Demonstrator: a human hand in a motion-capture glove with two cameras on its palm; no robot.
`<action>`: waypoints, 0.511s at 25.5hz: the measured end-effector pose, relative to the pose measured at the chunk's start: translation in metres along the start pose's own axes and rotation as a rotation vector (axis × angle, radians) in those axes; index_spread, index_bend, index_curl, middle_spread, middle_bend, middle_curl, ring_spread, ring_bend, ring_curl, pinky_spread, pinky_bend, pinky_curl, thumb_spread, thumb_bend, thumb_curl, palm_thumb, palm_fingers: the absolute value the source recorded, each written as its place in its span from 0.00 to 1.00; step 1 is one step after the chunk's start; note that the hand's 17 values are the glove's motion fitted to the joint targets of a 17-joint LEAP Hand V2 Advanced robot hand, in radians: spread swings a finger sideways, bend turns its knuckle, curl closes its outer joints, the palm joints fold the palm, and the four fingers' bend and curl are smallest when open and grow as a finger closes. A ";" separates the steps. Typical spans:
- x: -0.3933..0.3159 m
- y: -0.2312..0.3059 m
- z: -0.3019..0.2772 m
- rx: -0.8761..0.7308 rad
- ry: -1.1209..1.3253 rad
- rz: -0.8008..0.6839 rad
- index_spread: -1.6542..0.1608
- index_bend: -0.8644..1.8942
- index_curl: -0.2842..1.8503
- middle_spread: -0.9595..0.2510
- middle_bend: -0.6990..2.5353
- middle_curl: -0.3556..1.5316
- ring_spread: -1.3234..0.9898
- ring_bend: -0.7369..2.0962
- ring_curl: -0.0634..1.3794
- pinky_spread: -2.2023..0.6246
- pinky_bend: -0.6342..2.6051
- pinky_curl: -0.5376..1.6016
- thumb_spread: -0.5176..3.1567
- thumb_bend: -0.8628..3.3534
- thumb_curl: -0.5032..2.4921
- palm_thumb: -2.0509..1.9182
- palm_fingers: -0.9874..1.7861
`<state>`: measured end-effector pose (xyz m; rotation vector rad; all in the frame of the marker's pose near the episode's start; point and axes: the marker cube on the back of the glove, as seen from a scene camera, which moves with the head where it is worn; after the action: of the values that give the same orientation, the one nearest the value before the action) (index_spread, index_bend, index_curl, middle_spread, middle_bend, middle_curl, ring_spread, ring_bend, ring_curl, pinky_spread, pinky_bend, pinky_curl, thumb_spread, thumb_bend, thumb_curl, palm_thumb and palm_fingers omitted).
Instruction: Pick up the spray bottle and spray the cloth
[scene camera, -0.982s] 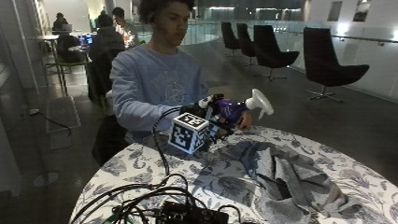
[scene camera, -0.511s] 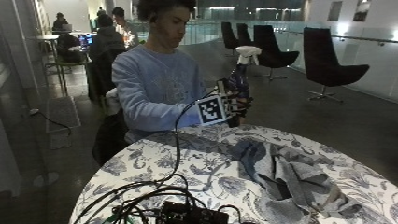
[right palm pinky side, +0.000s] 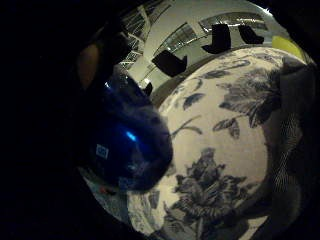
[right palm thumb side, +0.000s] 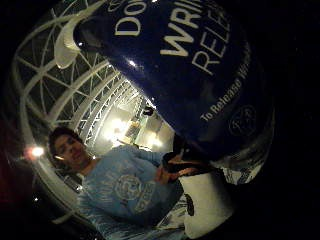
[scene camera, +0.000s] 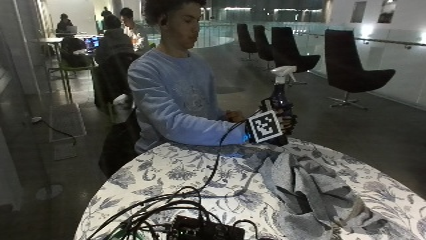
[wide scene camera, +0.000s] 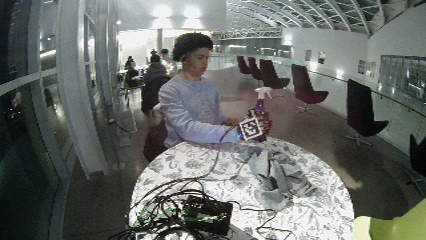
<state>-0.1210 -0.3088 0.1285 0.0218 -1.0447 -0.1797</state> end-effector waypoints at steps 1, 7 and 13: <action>0.004 0.003 0.001 -0.029 0.004 0.005 0.70 0.34 0.15 0.80 0.40 0.41 0.59 0.56 0.29 0.82 0.38 0.39 0.39 0.20 0.34 0.71 0.45; 0.004 0.020 0.007 -0.136 -0.054 0.040 0.70 0.34 0.16 0.79 0.40 0.40 0.58 0.54 0.27 0.82 0.36 0.39 0.39 0.20 0.34 0.72 0.44; -0.003 0.042 -0.014 -0.059 0.094 0.081 0.70 0.35 0.17 0.80 0.36 0.38 0.58 0.50 0.25 0.82 0.39 0.41 0.39 0.19 0.33 0.71 0.38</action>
<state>-0.1048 -0.2677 0.1229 -0.0645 -0.9445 -0.1350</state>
